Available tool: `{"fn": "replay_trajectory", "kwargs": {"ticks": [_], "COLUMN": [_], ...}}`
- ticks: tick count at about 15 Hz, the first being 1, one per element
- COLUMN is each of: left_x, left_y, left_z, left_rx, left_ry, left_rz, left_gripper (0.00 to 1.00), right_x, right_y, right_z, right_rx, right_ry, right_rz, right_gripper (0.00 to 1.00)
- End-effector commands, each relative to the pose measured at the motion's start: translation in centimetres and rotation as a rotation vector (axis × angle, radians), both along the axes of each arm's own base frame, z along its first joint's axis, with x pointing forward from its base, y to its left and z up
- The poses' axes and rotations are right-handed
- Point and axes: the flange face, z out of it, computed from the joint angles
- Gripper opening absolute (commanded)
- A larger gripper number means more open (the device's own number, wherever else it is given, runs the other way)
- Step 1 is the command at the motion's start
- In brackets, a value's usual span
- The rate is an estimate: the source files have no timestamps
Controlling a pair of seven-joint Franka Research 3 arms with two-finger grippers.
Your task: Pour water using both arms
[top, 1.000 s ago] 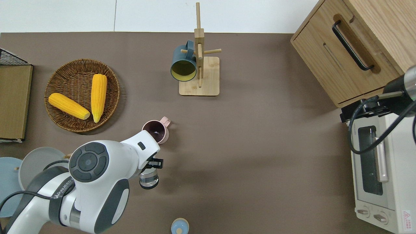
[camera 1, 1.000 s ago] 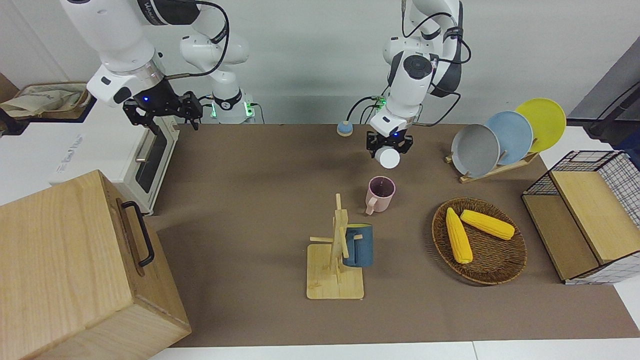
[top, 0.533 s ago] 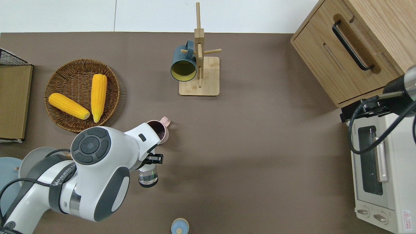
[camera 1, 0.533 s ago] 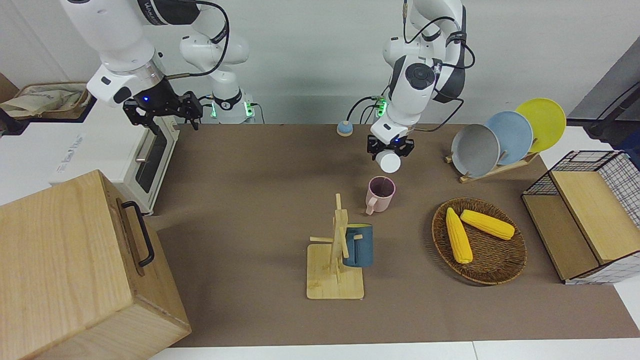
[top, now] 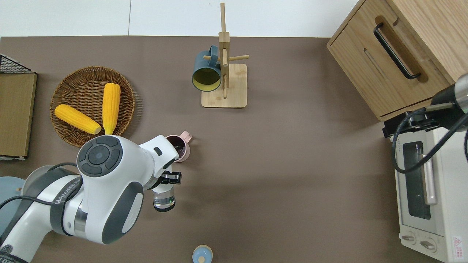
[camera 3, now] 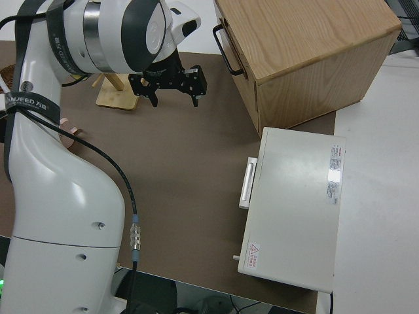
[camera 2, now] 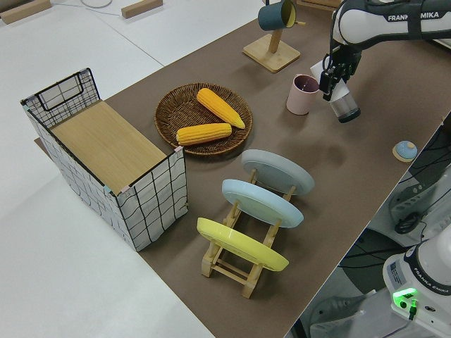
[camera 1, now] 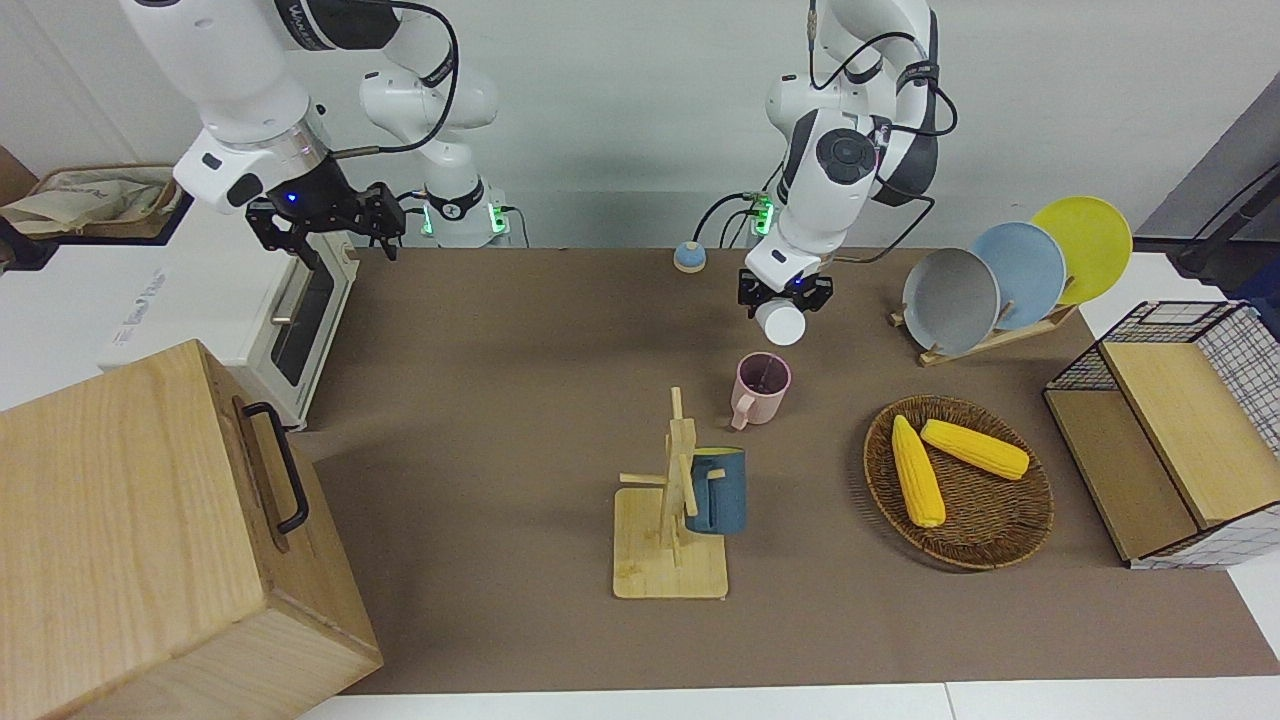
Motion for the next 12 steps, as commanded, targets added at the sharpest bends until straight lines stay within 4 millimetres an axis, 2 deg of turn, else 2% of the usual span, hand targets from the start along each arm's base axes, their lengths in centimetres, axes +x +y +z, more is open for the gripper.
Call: {"fn": "replay_trajectory", "kwargs": {"ticks": [1, 6, 12], "left_x": [0.57, 0.6, 0.58], "left_y": [0.03, -0.28, -0.51], "left_z": [2.21, 2.91, 2.52], "left_rx": [0.017, 0.019, 0.021], "left_ry": [0.018, 0.025, 0.034], "left_rz": [-0.004, -0.009, -0.008], "left_gripper": [0.0, 0.0, 0.0], "right_x": [-0.58, -0.63, -0.58], "right_y": [-0.03, -0.03, -0.03], "right_z": [0.08, 0.16, 0.08], "right_rx": [0.02, 0.02, 0.02], "right_ry": [0.001, 0.0, 0.001], "right_rz": [0.012, 0.012, 0.012], "right_gripper": [0.992, 0.992, 0.992]}}
